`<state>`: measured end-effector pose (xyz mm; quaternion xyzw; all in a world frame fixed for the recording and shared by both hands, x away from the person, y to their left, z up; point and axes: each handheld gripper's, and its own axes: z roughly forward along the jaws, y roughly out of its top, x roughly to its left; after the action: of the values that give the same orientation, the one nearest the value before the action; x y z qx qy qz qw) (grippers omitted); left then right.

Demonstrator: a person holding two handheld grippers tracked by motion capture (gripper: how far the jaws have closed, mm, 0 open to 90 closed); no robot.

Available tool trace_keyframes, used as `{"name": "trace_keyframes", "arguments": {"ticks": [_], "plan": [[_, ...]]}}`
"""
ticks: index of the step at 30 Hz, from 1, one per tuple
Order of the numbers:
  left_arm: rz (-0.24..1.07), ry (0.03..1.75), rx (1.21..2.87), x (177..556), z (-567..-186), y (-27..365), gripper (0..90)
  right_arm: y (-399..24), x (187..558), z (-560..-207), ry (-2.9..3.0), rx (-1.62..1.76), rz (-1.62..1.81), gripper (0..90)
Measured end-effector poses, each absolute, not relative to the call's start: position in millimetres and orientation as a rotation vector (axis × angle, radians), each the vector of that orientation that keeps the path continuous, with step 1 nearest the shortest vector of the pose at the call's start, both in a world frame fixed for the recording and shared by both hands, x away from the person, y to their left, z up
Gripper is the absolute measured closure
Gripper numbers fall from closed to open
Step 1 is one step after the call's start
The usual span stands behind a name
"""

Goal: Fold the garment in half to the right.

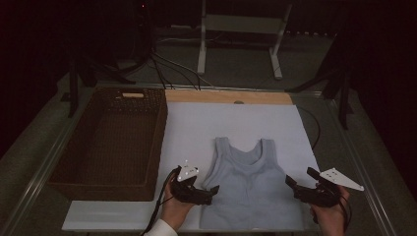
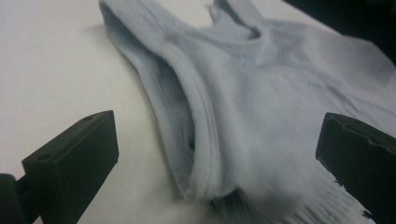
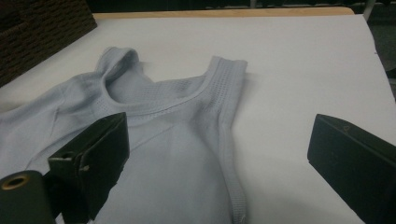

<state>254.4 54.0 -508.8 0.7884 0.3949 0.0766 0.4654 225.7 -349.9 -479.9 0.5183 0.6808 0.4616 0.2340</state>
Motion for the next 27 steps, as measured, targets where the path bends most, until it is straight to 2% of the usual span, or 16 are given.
{"name": "trace_keyframes", "arguments": {"ticks": [2, 8, 11, 20, 27], "plan": [[0.182, 0.979, 1.96, 253.1, -509.2, 53.7, 6.5, -350.3, 224.6, -479.4, 1.867, 1.419, 1.262, 5.8], [0.17, 0.993, 2.007, 251.3, -512.8, 51.0, 9.3, -350.6, 224.0, -479.1, 1.868, 1.415, 1.254, 5.9], [0.193, 1.017, 2.017, 250.7, -514.1, 50.7, 17.4, -350.2, 223.3, -478.8, 1.871, 1.411, 1.251, 5.8], [0.184, 1.038, 2.07, 248.7, -518.9, 47.8, 28.9, -348.9, 221.8, -477.8, 1.874, 1.399, 1.238, 6.1], [0.146, 1.041, 2.08, 247.5, -522.2, 45.6, 42.2, -348.5, 220.3, -476.2, 1.868, 1.393, 1.241, 6.3]]}}
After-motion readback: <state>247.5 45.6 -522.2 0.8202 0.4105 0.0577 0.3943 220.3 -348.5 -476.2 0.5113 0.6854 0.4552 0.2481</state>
